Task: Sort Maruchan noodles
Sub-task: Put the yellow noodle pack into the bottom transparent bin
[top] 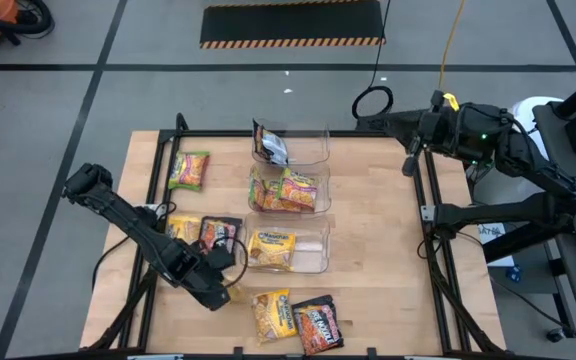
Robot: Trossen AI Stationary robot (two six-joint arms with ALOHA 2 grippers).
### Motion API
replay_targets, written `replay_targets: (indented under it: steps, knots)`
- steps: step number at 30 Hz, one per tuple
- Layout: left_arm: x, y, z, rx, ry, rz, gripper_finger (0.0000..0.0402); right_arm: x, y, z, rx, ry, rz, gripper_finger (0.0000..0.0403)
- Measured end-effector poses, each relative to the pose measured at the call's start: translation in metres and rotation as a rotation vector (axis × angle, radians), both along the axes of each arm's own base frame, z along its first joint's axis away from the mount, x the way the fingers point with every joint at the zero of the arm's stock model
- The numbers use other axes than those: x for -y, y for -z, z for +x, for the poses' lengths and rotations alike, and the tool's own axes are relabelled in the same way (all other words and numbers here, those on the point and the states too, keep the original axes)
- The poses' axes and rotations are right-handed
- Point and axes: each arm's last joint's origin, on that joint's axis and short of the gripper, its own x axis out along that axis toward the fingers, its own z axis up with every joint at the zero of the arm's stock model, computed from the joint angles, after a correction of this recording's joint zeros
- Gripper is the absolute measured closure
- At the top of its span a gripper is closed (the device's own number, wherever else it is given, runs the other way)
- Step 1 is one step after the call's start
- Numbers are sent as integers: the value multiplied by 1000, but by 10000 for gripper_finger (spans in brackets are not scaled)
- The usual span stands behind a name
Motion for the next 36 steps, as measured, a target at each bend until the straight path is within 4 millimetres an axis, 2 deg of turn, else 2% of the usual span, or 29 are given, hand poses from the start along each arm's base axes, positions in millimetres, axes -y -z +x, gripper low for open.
replay_targets:
  steps: [7,12,17,26,36]
  knots:
    - [0,-41,5,144,-104,72,402,-2,0,-7,-25,-10,-37,321]
    - [-2,-74,4,200,-119,104,402,-2,3,-9,-56,-12,-34,321]
    - [-8,-96,6,256,-99,149,402,-2,6,-9,-85,-13,-26,321]
    - [-37,-99,26,240,-116,168,402,-3,8,-10,-113,-13,-18,321]
    - [-66,-114,65,467,-64,171,401,-3,8,-10,-113,-14,-18,321]
